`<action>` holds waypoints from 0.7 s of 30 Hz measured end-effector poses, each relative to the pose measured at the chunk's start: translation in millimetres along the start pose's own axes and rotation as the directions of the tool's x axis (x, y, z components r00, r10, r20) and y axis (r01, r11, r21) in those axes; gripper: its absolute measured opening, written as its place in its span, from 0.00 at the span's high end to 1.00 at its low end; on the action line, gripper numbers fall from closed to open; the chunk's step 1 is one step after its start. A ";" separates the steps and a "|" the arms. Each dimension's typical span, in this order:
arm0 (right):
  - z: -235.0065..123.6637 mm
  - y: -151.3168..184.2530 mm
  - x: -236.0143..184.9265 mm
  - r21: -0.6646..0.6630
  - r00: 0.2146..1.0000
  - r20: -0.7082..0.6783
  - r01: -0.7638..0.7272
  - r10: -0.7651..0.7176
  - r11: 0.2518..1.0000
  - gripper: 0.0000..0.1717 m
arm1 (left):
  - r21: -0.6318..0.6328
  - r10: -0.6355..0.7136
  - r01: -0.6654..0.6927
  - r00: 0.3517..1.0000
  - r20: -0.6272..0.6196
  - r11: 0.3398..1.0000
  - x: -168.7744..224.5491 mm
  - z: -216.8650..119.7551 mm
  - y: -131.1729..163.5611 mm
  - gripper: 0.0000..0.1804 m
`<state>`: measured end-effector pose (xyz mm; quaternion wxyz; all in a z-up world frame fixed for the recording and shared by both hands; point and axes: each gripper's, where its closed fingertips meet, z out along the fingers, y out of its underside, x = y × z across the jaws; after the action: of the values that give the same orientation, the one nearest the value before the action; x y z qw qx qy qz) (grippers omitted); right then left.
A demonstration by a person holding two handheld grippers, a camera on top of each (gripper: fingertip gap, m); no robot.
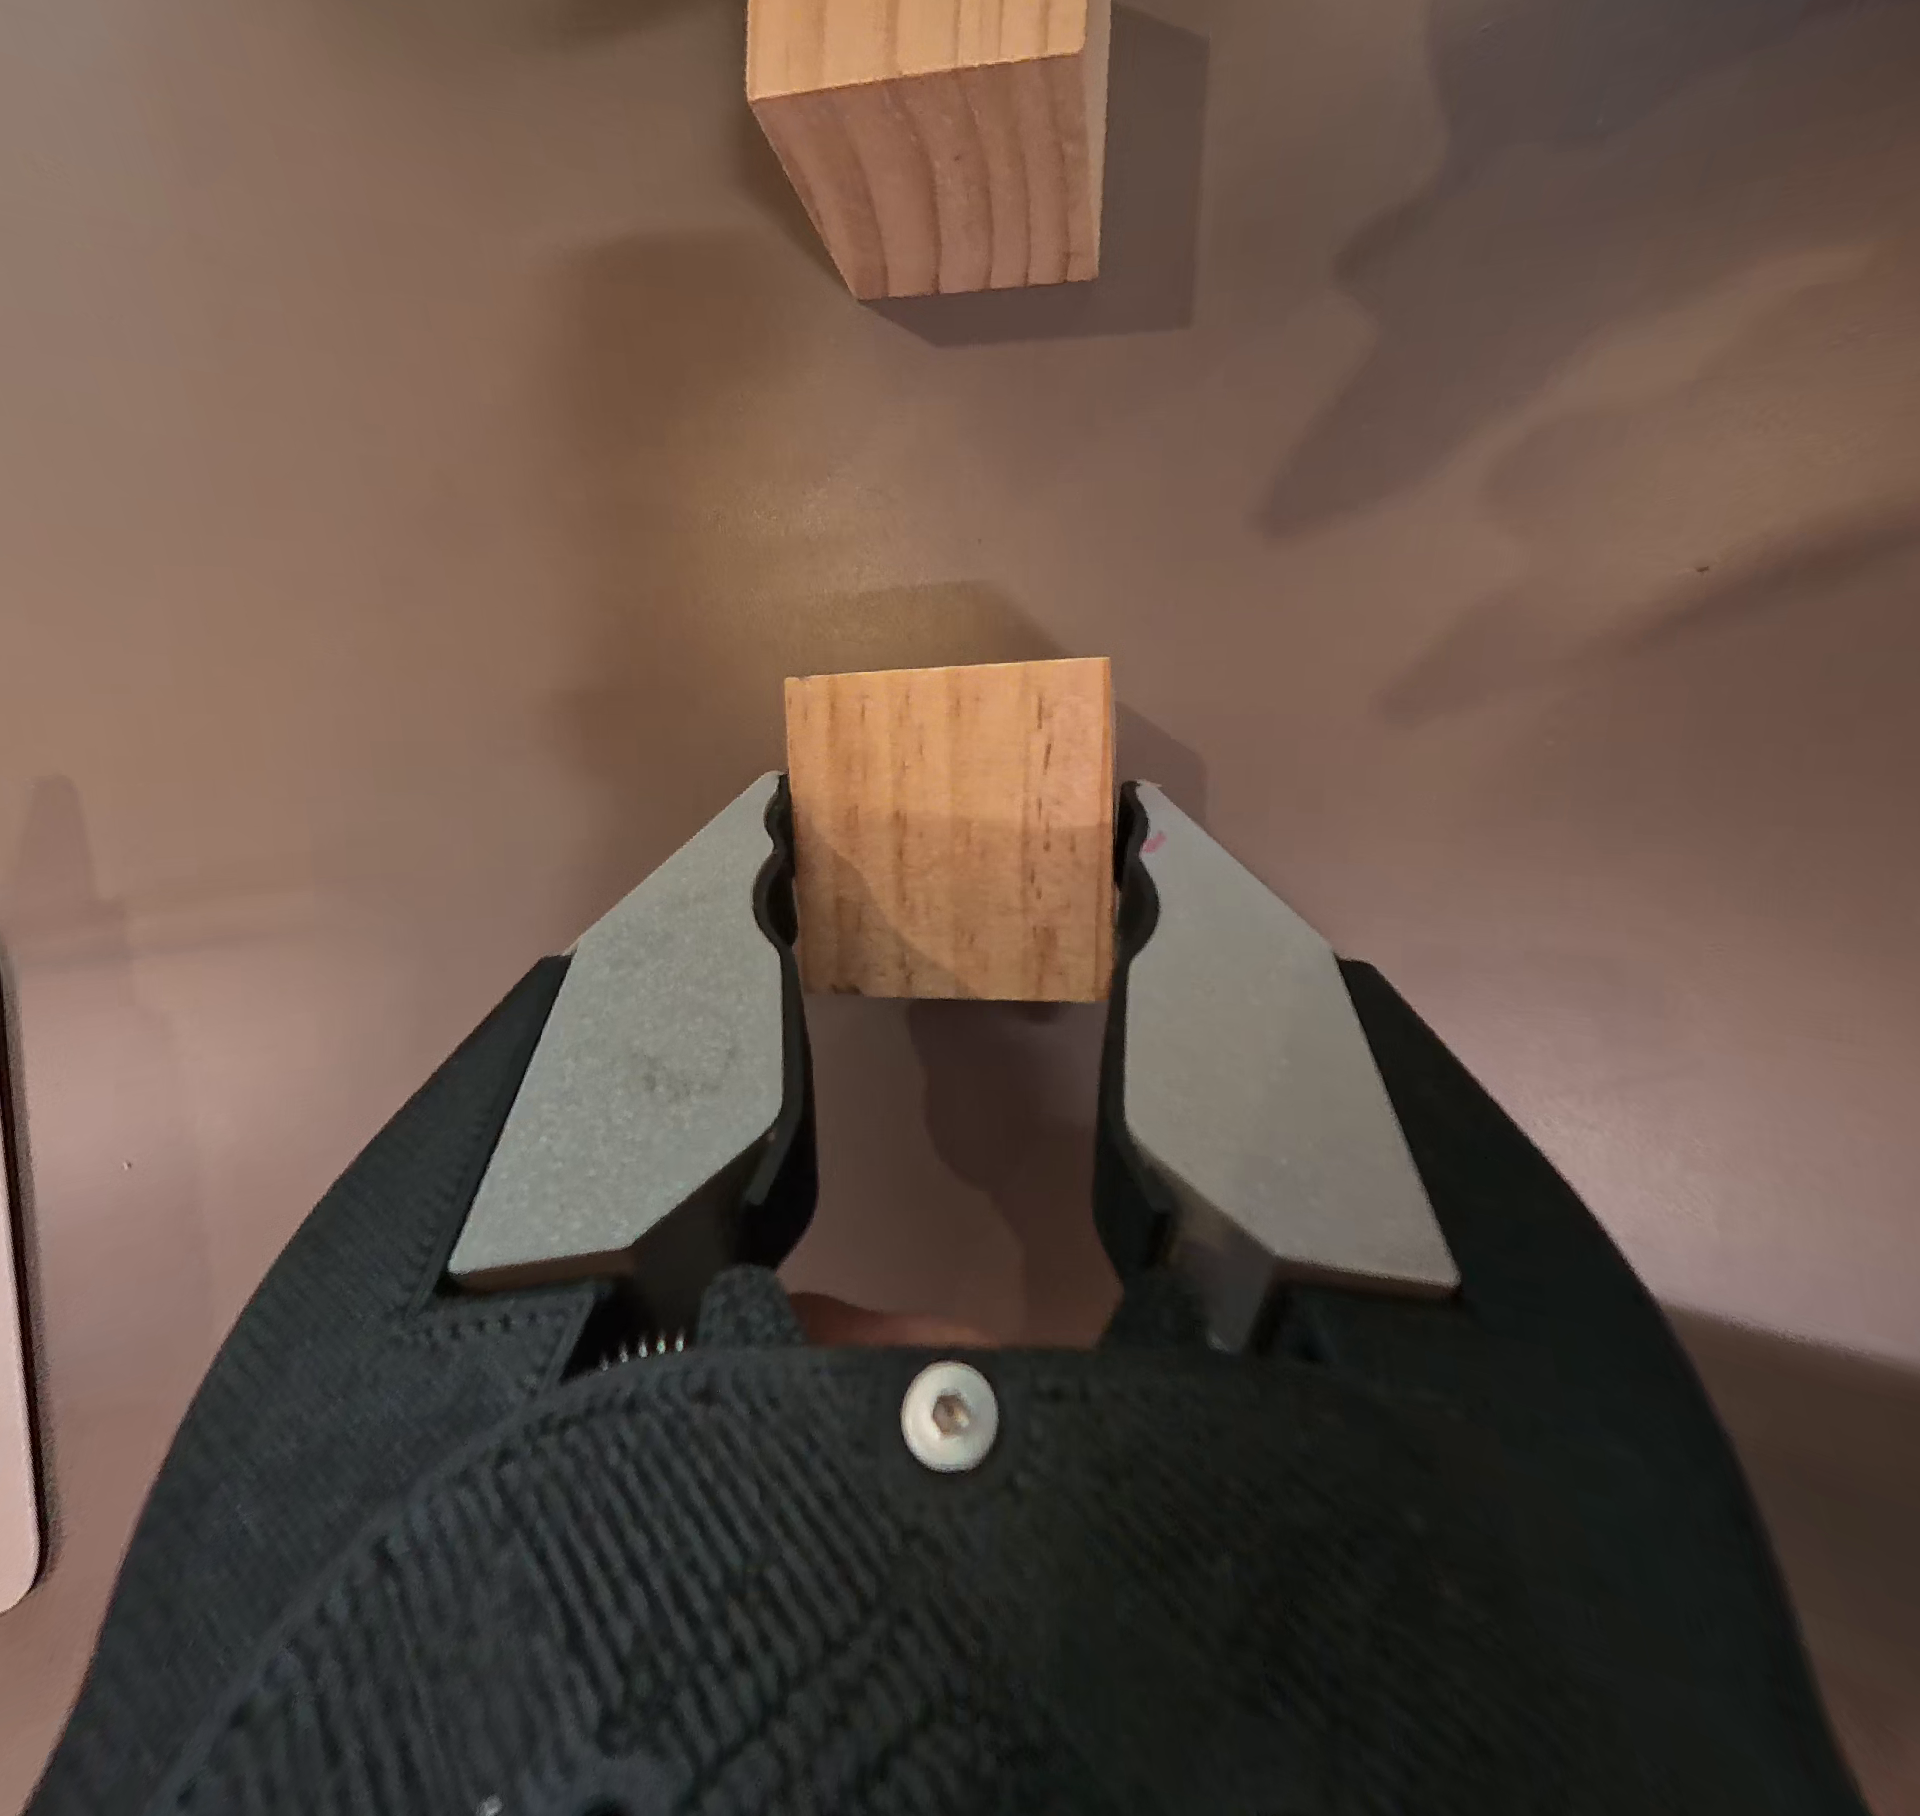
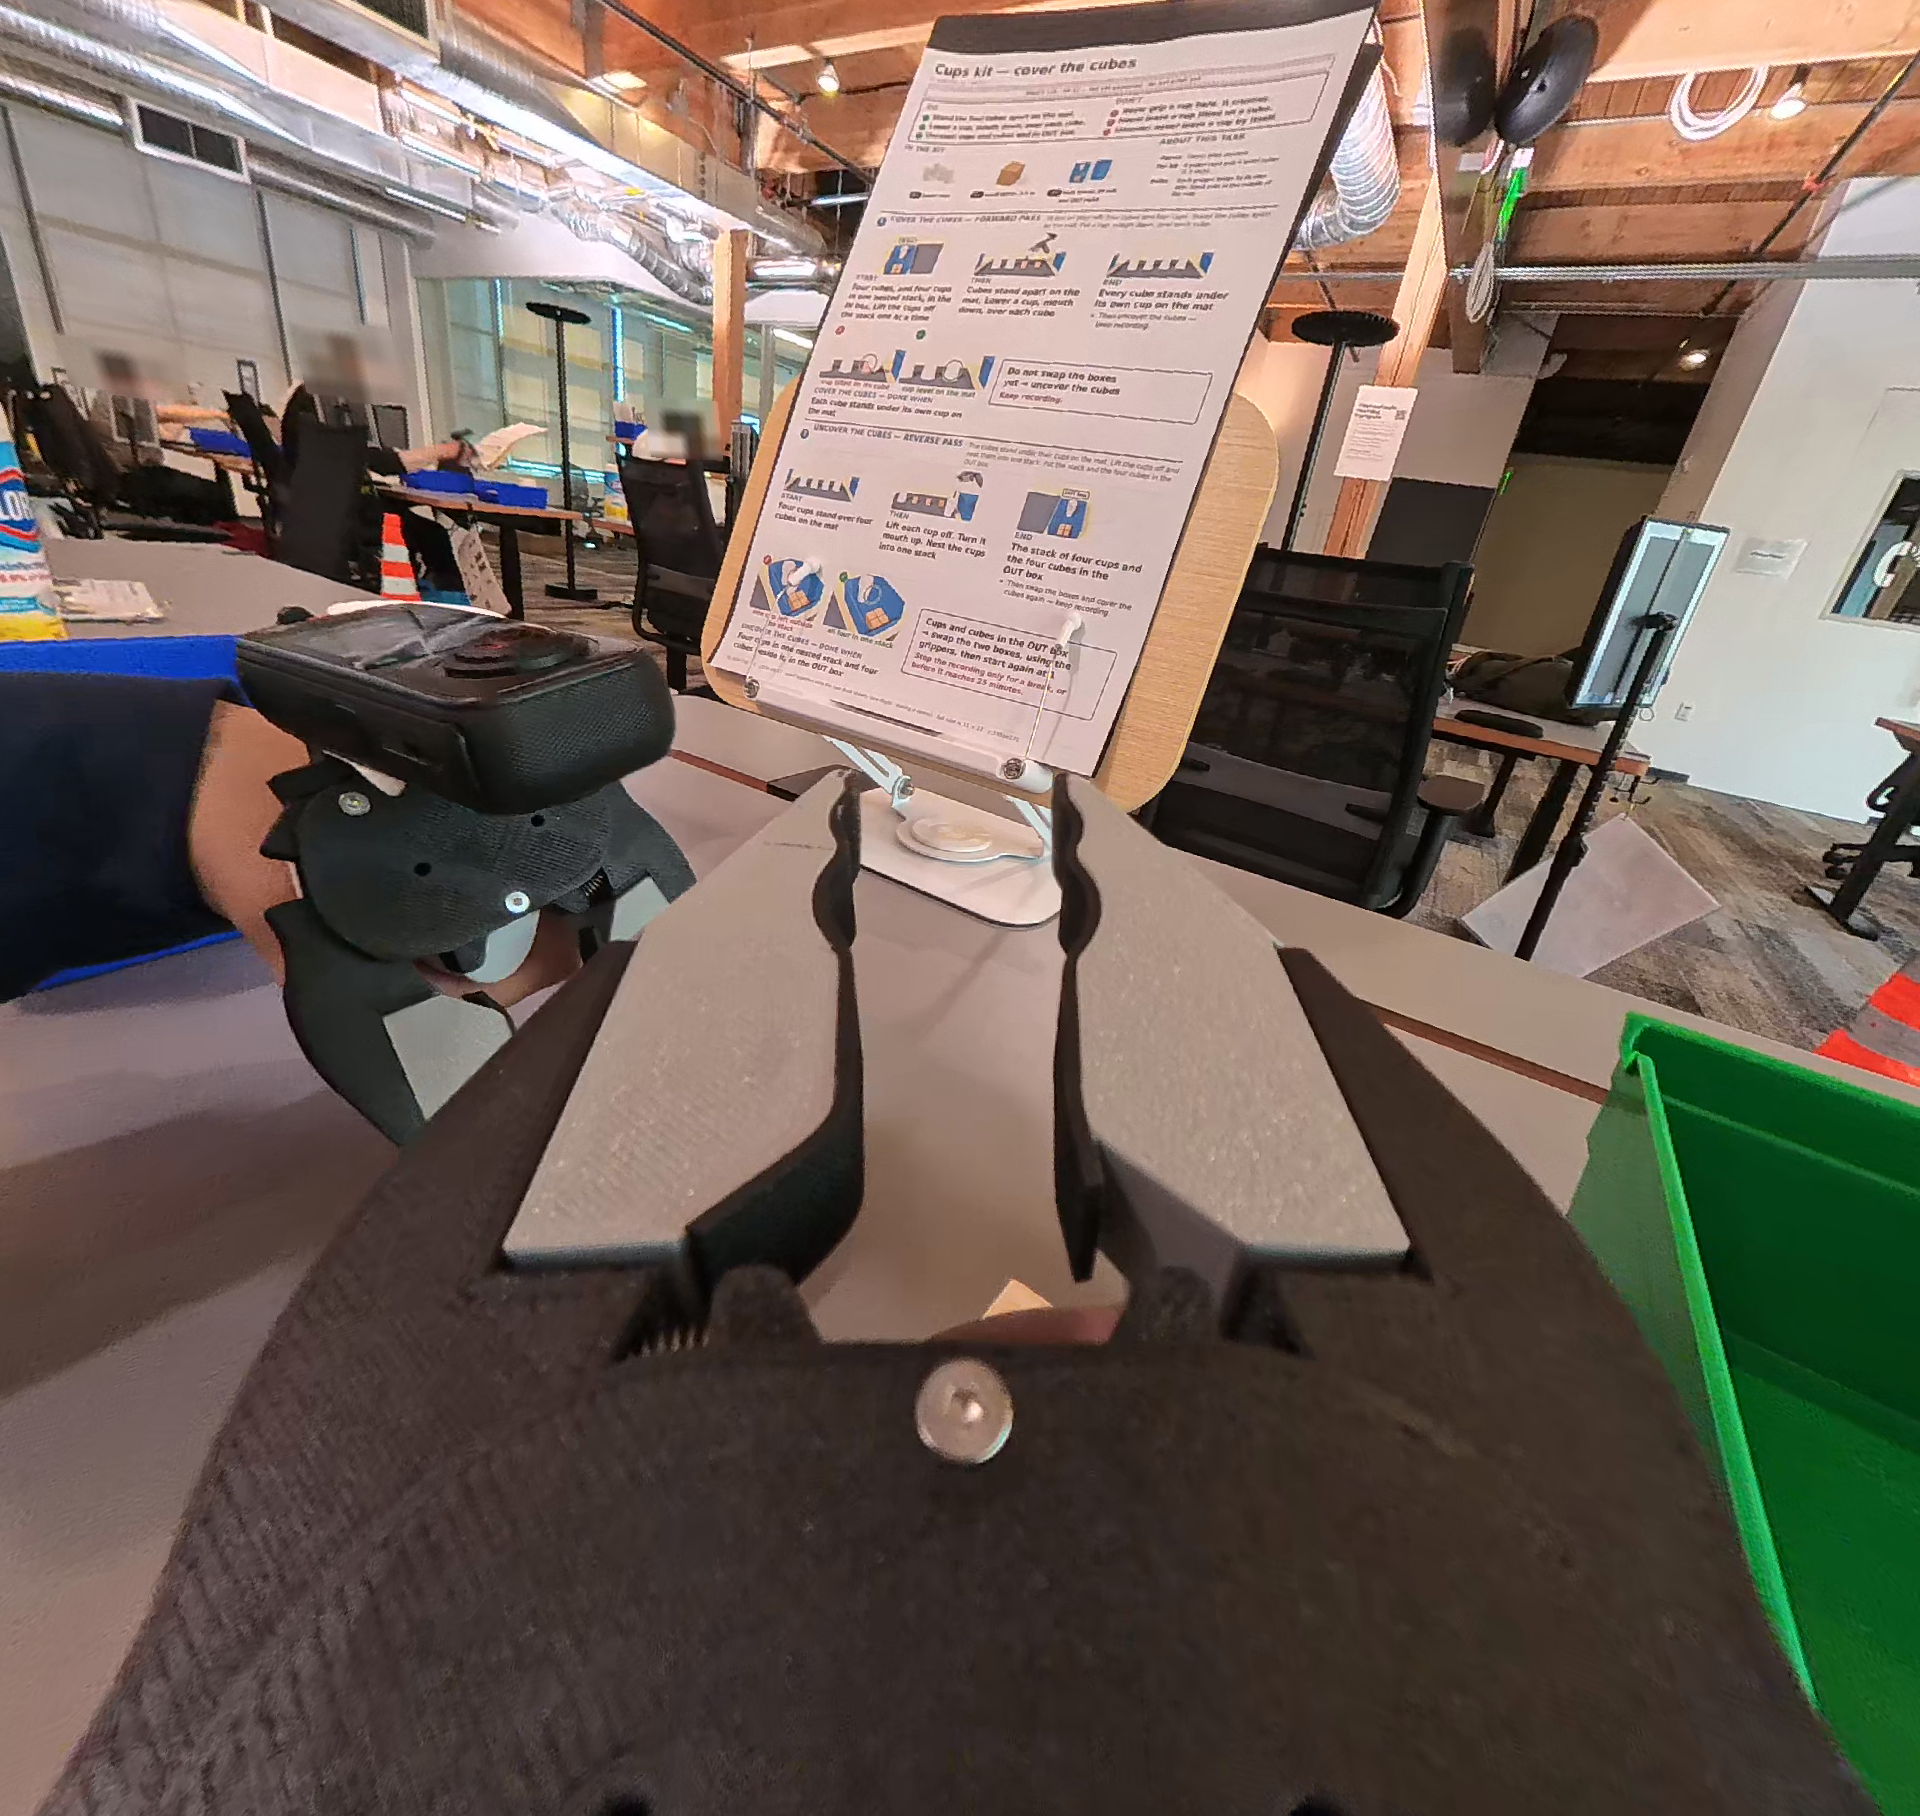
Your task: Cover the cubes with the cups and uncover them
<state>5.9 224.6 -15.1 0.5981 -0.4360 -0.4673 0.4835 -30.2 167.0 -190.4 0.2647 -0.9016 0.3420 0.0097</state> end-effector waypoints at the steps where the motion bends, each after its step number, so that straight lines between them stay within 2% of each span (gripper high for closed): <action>1: 0.0 -0.2 -0.6 0.000 1.000 0.002 0.001 -0.001 1.000 0.80 | -0.001 0.000 0.000 1.000 0.002 1.000 -0.3 0.4 -0.5 0.67; 12: -0.4 -1.3 -3.0 0.004 1.000 0.007 0.012 -0.012 1.000 0.80 | 0.034 -0.038 0.037 0.999 0.027 0.999 -1.8 4.8 -6.4 0.66; 15: -1.2 -2.3 -1.8 0.009 1.000 0.004 0.010 -0.010 1.000 0.80 | 0.046 -0.048 0.046 0.998 0.052 0.998 -5.3 0.8 -7.3 0.59; 17: -1.6 -2.7 -0.9 0.012 1.000 0.004 0.002 -0.002 1.000 0.80 | 0.061 -0.098 0.094 0.993 0.063 0.994 -9.0 -9.2 -10.9 0.49; 20: -1.6 -1.4 -0.7 0.010 1.000 0.006 -0.006 0.006 1.000 0.80 | 0.118 -0.115 0.101 0.987 0.115 0.988 -4.6 -45.2 -24.1 0.43; 21: -1.3 -0.8 -1.5 0.008 1.000 0.009 -0.008 0.008 1.000 0.80 | 0.135 -0.115 0.093 0.980 0.162 0.986 -3.5 -64.0 -26.0 0.43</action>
<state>7.2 222.9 -14.8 0.5956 -0.4334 -0.4664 0.4899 -27.2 154.5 -122.4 0.3497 -0.8955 0.2706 0.0508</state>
